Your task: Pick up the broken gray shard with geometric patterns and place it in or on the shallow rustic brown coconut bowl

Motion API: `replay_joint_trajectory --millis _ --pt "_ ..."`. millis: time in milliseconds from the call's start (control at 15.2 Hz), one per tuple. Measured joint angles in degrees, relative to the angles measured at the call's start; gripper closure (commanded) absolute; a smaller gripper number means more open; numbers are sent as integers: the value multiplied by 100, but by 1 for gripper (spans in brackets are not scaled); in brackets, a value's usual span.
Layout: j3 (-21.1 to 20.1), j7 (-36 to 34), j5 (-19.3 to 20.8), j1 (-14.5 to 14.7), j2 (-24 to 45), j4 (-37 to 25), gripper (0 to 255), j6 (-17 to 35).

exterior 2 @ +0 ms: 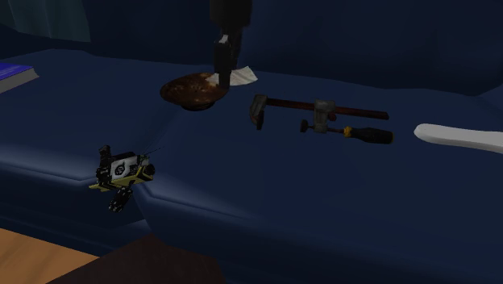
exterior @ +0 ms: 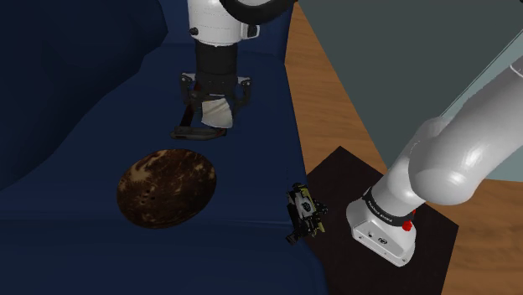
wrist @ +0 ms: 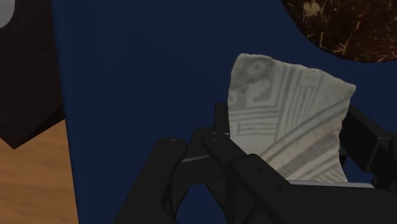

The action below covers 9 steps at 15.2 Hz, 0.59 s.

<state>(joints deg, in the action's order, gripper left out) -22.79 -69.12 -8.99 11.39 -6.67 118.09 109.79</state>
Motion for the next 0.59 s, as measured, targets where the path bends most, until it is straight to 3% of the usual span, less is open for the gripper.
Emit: replay_joint_trajectory --millis 594 --pt "-691 -1421 372 580 912 -926 255 55"
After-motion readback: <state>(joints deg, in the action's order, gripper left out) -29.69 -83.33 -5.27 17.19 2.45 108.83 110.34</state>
